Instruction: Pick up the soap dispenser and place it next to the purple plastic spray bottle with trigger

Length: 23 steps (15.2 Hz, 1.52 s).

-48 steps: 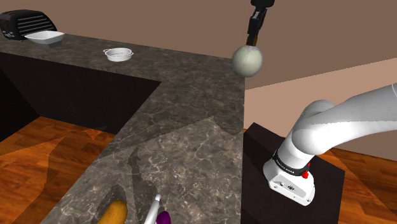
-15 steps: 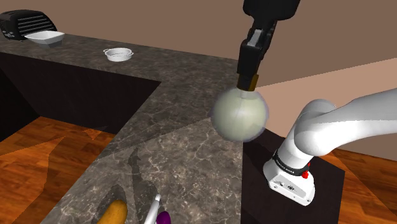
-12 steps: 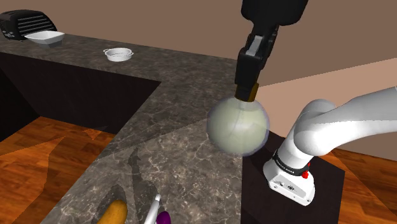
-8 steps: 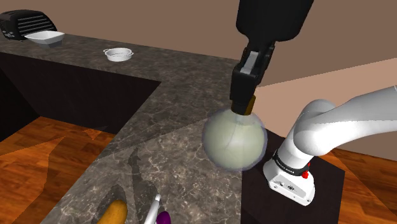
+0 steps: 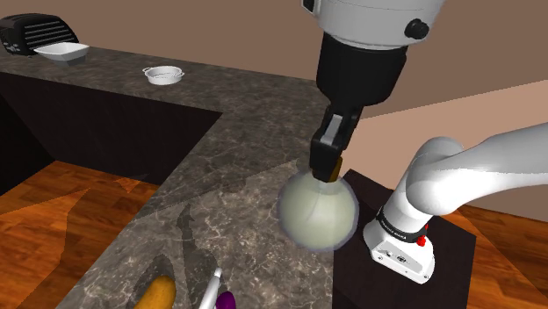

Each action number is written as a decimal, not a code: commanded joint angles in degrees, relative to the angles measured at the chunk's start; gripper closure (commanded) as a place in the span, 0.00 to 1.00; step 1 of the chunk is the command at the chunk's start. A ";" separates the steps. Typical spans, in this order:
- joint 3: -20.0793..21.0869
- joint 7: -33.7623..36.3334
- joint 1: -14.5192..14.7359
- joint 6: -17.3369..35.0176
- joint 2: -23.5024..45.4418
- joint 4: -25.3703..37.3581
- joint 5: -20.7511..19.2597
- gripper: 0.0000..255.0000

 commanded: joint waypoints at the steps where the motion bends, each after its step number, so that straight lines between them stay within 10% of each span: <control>1: 0.14 -0.20 0.39 1.32 -0.86 -2.10 0.44 1.00; 23: 5.09 -1.41 3.13 15.68 -5.69 -20.65 5.68 1.00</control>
